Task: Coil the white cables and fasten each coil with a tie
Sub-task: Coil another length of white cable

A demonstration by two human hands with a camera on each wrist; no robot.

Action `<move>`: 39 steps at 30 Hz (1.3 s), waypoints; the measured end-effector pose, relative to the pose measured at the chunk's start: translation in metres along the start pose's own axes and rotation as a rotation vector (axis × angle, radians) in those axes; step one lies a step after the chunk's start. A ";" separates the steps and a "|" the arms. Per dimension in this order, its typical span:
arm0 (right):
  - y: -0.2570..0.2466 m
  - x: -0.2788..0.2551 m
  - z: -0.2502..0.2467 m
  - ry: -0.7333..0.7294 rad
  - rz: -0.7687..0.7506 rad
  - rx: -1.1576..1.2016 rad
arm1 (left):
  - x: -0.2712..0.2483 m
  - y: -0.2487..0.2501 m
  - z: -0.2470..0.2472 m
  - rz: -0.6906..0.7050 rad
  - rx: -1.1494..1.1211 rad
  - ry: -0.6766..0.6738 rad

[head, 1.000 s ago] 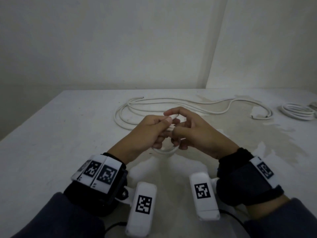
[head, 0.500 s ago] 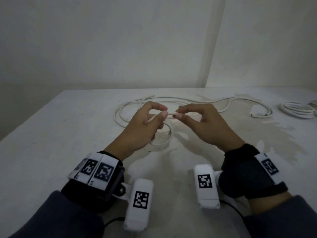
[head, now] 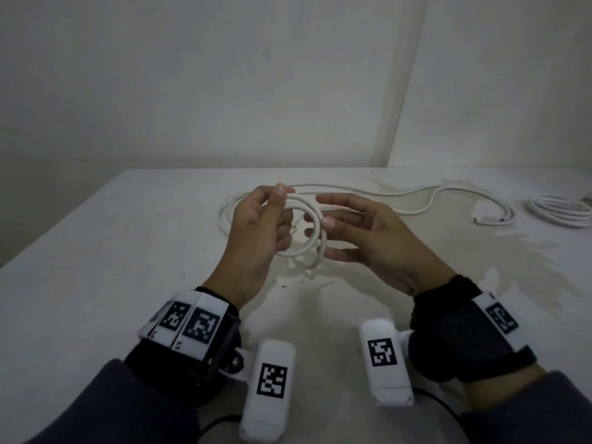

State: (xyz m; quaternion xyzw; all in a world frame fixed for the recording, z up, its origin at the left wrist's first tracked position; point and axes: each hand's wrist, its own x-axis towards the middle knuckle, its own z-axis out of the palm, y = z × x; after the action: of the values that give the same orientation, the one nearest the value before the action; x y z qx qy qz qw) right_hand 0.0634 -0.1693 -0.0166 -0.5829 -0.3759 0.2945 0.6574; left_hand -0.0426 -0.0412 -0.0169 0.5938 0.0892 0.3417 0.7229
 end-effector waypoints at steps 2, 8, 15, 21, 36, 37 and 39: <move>-0.001 0.000 0.000 -0.061 0.031 0.031 | -0.001 -0.001 0.001 -0.026 -0.054 0.002; 0.005 0.000 0.000 -0.222 0.106 0.262 | -0.003 -0.004 0.005 0.018 0.044 -0.005; 0.006 0.000 0.007 -0.311 0.127 0.468 | -0.006 -0.004 0.007 0.079 0.143 0.005; 0.004 0.000 0.004 -0.350 0.162 0.525 | -0.004 -0.008 0.006 0.054 0.164 -0.052; -0.001 0.004 -0.003 -0.122 -0.025 0.766 | -0.009 -0.016 0.003 -0.701 0.373 -0.246; 0.000 0.004 -0.001 -0.138 -0.023 0.777 | -0.009 -0.016 0.005 -0.715 0.317 -0.270; 0.001 0.004 0.005 -0.172 -0.011 0.771 | -0.008 -0.021 0.008 -0.677 0.137 -0.252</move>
State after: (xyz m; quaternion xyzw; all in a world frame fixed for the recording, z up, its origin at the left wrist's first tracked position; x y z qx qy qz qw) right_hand 0.0617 -0.1634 -0.0169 -0.2645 -0.2947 0.4581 0.7959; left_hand -0.0362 -0.0537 -0.0357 0.6153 0.2135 0.0007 0.7588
